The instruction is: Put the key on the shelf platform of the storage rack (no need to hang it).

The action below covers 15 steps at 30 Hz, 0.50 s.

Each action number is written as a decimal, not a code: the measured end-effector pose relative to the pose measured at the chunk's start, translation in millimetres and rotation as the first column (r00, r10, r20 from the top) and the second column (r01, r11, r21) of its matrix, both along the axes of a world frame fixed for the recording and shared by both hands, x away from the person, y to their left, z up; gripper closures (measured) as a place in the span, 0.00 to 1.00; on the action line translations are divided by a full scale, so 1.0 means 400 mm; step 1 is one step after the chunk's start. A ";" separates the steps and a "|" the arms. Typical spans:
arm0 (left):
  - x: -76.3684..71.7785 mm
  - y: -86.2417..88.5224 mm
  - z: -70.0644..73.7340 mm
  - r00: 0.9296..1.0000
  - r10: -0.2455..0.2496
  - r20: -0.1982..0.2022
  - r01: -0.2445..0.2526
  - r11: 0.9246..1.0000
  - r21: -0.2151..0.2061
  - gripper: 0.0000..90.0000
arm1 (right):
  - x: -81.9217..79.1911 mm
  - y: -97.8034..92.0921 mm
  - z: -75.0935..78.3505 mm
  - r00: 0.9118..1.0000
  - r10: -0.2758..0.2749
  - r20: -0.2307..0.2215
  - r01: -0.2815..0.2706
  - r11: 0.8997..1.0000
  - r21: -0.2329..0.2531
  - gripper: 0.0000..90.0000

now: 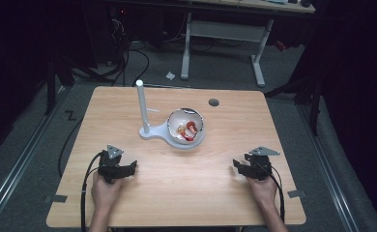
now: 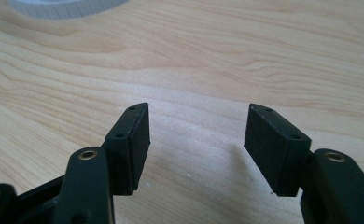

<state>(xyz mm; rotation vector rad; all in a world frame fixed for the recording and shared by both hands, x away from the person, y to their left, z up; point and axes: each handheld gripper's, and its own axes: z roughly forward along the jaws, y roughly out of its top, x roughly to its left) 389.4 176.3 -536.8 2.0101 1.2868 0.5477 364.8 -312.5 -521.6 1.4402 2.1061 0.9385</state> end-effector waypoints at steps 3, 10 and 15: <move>0.000 0.000 0.000 1.000 0.000 0.000 0.000 1.000 0.000 0.22 | -0.001 0.006 -0.018 1.000 0.000 -0.003 0.000 0.999 -0.033 0.43; 0.000 0.000 0.000 1.000 0.001 0.001 -0.001 1.000 -0.001 0.22 | -0.006 0.010 -0.022 1.000 0.001 0.015 -0.001 0.999 -0.047 0.42; 0.000 0.000 0.000 1.000 0.001 0.001 -0.001 1.000 -0.001 0.22 | -0.005 0.010 -0.022 1.000 -0.006 0.014 0.006 0.999 -0.049 0.40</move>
